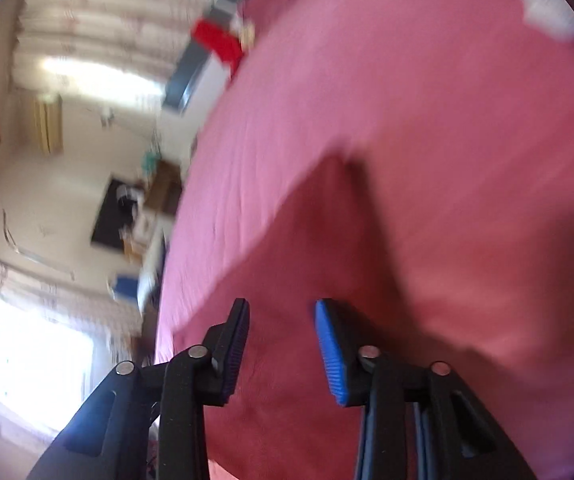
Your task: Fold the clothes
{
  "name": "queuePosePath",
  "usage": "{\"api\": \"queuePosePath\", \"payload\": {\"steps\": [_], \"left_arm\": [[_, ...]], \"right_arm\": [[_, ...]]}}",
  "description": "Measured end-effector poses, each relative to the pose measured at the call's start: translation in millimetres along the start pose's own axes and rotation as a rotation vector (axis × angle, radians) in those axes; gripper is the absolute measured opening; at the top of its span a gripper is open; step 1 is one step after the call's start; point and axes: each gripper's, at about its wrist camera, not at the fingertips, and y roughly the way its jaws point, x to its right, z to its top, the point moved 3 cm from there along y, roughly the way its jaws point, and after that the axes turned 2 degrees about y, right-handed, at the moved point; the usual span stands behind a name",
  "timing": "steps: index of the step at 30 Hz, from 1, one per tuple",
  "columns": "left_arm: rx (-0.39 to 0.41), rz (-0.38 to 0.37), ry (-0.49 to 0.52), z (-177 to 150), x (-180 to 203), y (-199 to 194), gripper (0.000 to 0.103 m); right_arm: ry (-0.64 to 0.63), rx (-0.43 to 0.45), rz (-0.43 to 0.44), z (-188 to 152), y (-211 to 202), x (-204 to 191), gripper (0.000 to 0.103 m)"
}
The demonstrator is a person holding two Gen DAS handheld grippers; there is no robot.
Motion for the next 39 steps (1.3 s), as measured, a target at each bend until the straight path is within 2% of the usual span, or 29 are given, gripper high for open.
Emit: {"api": "queuePosePath", "payload": {"steps": [1, 3, 7, 9, 13, 17, 25, 29, 33, 39], "left_arm": [[-0.005, -0.003, -0.038, 5, -7, 1, 0.103], [-0.042, -0.022, -0.078, 10, -10, 9, 0.103], [-0.163, -0.034, -0.086, 14, 1, 40, 0.103], [-0.217, -0.092, -0.093, 15, 9, 54, 0.103], [-0.3, -0.215, -0.15, 11, 5, 73, 0.103], [-0.29, -0.262, -0.154, 11, 1, 83, 0.103], [-0.284, -0.334, -0.077, 13, 13, 82, 0.103], [-0.267, -0.405, -0.125, 19, 17, 86, 0.103], [-0.259, -0.394, -0.115, 19, 27, 98, 0.103], [-0.255, -0.318, -0.002, 18, 45, 101, 0.103]], "right_arm": [[-0.028, 0.002, -0.017, 4, -9, 2, 0.048], [-0.081, -0.051, -0.063, 11, -14, 6, 0.057], [-0.099, -0.195, -0.137, 21, 0, 21, 0.058], [-0.084, -0.237, -0.165, 26, 7, 30, 0.058], [0.027, -0.263, -0.114, 37, 19, 48, 0.058], [0.08, -0.286, -0.044, 38, 21, 54, 0.058], [-0.045, -0.43, 0.018, 33, 42, 41, 0.058], [-0.054, -0.483, 0.051, 27, 63, 29, 0.058], [-0.032, -0.508, 0.044, 24, 71, 30, 0.058], [-0.021, -0.521, 0.024, 21, 74, 29, 0.051]]}}
